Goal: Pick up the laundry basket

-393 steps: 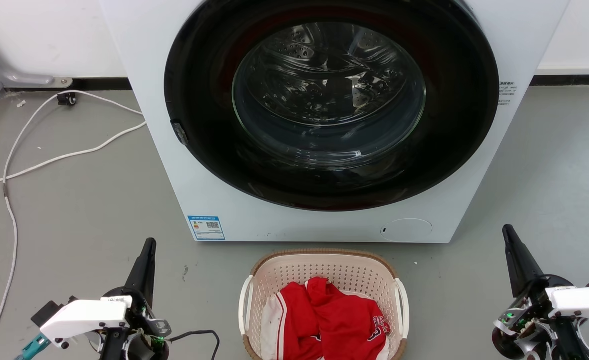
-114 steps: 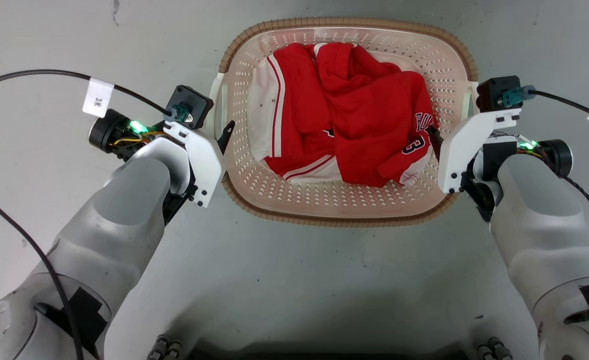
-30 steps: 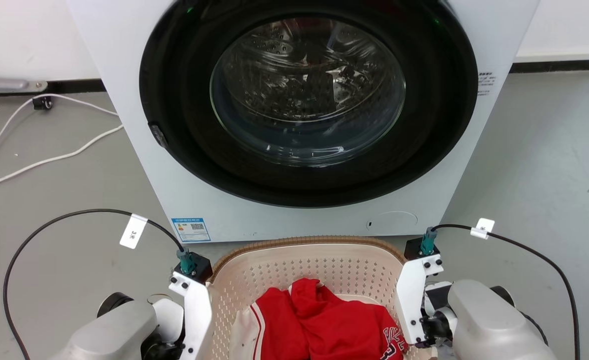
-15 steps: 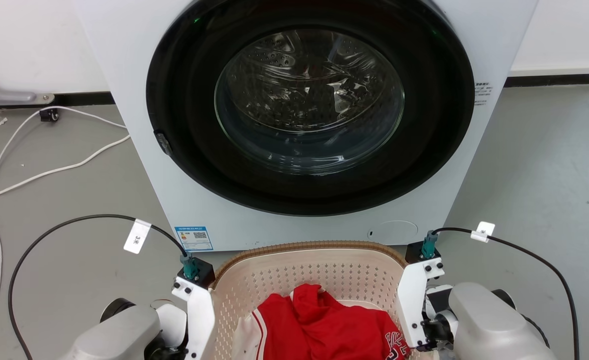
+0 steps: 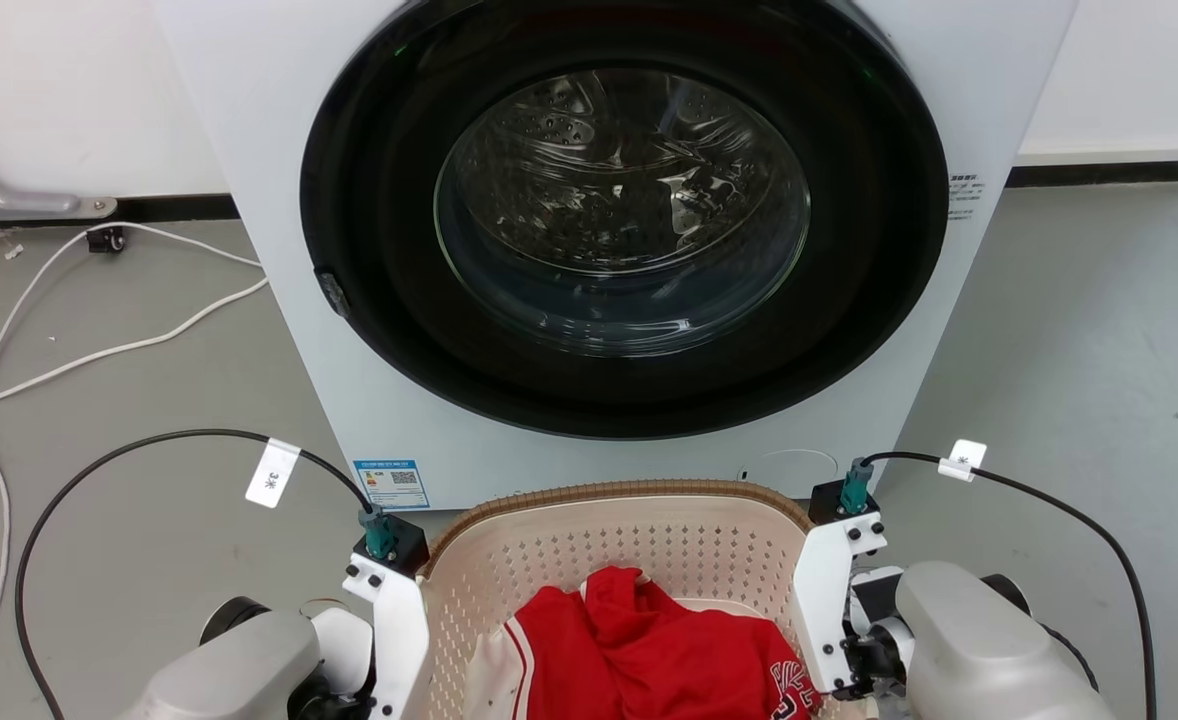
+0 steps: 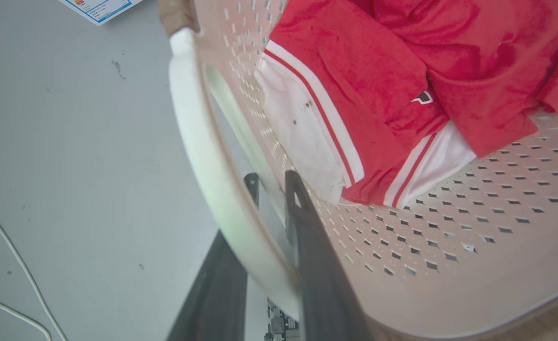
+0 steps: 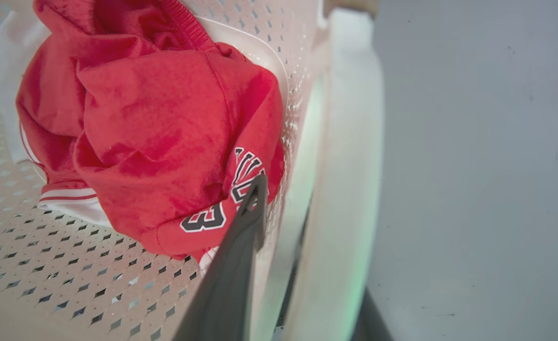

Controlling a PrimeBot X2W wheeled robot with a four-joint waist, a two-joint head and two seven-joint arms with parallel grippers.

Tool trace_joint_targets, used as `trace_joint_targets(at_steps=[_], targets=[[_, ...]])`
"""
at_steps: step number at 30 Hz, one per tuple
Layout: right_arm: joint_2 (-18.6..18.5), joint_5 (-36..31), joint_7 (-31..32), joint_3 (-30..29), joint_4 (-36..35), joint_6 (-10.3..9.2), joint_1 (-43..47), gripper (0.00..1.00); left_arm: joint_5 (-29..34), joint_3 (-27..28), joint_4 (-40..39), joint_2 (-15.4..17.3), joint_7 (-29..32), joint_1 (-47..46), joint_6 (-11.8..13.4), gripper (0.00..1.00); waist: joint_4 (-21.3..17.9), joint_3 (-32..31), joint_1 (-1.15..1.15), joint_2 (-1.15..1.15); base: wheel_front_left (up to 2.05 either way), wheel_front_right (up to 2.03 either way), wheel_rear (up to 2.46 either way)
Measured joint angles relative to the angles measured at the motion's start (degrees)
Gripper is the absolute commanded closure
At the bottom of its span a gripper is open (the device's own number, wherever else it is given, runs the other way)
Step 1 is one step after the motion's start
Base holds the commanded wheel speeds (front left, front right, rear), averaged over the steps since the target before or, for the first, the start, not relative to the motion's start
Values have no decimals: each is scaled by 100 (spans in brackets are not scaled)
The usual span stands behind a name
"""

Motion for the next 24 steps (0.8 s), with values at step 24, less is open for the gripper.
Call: trace_joint_targets(at_steps=[24], targets=[[-4,204,7,172,31,-1,-11,100,10,-2,13,-8,34,1,0,100,-48,-53,0,0,0,0,0]])
